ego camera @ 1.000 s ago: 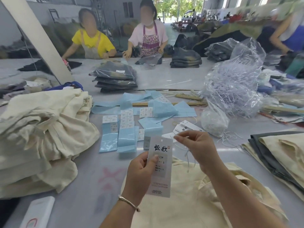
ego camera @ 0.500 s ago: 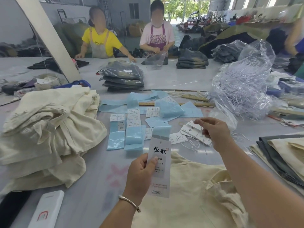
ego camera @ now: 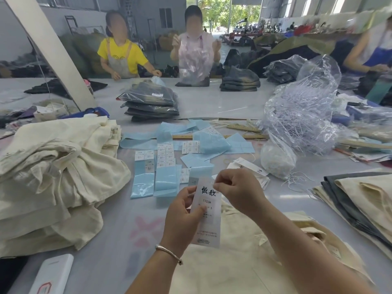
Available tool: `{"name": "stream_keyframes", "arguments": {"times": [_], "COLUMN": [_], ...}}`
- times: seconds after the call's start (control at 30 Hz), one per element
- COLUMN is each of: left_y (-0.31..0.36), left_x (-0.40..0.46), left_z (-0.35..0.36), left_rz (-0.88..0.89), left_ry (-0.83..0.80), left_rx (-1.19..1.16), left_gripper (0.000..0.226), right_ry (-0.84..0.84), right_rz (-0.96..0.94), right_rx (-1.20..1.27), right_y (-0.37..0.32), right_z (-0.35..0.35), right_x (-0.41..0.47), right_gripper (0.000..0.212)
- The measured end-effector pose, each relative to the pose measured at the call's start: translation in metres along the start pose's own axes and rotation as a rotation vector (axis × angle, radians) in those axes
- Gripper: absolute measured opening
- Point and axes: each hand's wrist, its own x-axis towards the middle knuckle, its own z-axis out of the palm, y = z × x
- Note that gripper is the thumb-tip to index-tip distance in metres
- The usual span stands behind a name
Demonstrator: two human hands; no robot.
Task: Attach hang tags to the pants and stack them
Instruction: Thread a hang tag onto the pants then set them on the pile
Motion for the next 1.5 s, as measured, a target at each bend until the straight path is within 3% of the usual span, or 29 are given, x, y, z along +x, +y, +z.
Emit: {"name": "stream_keyframes", "arguments": {"times": [0.27,0.53,0.67,0.93,1.3,1.43,1.5], "left_y": [0.004,0.007,0.006,0.015,0.004,0.000,0.000], "left_x": [-0.008,-0.020,-0.022,-0.019,-0.021,-0.021,-0.021], "left_z": [-0.004,-0.021,-0.038,-0.057,-0.067,-0.057,-0.051], "left_rz": [0.130,0.156,0.191,0.090,0.066,0.059,0.083], "left_ry": [-0.098,-0.159,-0.152,-0.017,-0.084,-0.084,-0.081], "left_rx": [-0.156,-0.225,-0.131,-0.288,-0.177,-0.103,-0.010], "left_gripper": [0.043,0.051,0.058,0.021,0.017,0.025,0.022], "right_ry": [0.183,0.176,0.143,0.115,0.088,0.079,0.072], "right_rz": [0.023,0.020,-0.016,-0.152,-0.100,-0.028,0.010], "right_rx": [-0.149,-0.156,-0.147,-0.142,-0.099,-0.065,-0.014], "right_y": [-0.008,-0.022,-0.034,-0.060,-0.060,-0.051,-0.045], "right_z": [0.010,0.019,0.024,0.039,0.055,0.054,0.052], "right_x": [-0.010,-0.014,-0.016,-0.030,-0.058,-0.069,-0.075], "right_gripper": [0.017,0.017,0.017,0.010,0.011,0.035,0.030]}}
